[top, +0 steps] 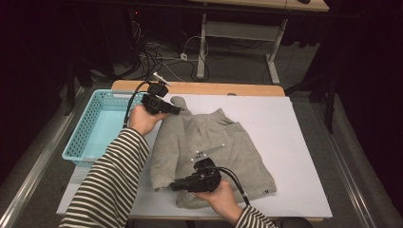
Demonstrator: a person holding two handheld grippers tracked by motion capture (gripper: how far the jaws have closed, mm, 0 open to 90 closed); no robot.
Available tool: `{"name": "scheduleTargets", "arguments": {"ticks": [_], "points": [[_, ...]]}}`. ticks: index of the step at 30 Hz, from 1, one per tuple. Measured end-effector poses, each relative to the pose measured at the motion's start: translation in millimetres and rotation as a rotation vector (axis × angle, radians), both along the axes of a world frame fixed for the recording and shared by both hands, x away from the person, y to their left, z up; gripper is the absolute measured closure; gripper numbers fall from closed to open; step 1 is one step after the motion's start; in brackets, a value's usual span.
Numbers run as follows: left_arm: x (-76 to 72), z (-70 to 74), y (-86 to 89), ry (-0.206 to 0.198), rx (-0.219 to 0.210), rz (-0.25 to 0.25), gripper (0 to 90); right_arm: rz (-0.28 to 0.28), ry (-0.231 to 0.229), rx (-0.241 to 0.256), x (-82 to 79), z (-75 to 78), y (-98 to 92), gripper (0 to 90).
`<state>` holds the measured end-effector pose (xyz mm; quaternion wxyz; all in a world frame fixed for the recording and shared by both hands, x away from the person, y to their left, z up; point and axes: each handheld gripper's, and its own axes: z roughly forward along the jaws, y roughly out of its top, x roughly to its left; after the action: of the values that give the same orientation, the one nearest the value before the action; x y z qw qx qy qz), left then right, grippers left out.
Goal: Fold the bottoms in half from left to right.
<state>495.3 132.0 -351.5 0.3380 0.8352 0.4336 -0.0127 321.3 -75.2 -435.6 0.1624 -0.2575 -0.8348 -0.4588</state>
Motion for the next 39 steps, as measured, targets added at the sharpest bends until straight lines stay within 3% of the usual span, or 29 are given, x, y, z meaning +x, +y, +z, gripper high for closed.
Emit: {"name": "scheduleTargets", "arguments": {"ticks": [12,18,27,36,39], "points": [[6.3,-1.6,-27.7,-0.007,-0.012,0.0,78.7,-0.1,0.029,0.03,-0.1,-3.5,-54.5,84.5],[9.9,0.8,-39.8,-0.025,-0.011,-0.009,78.7,-0.16,0.012,0.024,-2.5,-2.8,-76.6,84.5],[20.2,-9.1,-68.9,-0.033,-0.007,-0.029,78.2,-0.287,-0.018,-0.009,-10.9,-1.9,-112.3,84.4],[33.2,-25.3,-108.2,-0.042,0.043,-0.053,76.9,-0.415,-0.03,-0.052,-21.0,-4.4,-144.9,84.2],[37.3,-34.0,-121.8,-0.036,0.079,-0.062,77.0,-0.465,-0.034,-0.077,-24.1,-6.1,-155.2,84.2]]}}
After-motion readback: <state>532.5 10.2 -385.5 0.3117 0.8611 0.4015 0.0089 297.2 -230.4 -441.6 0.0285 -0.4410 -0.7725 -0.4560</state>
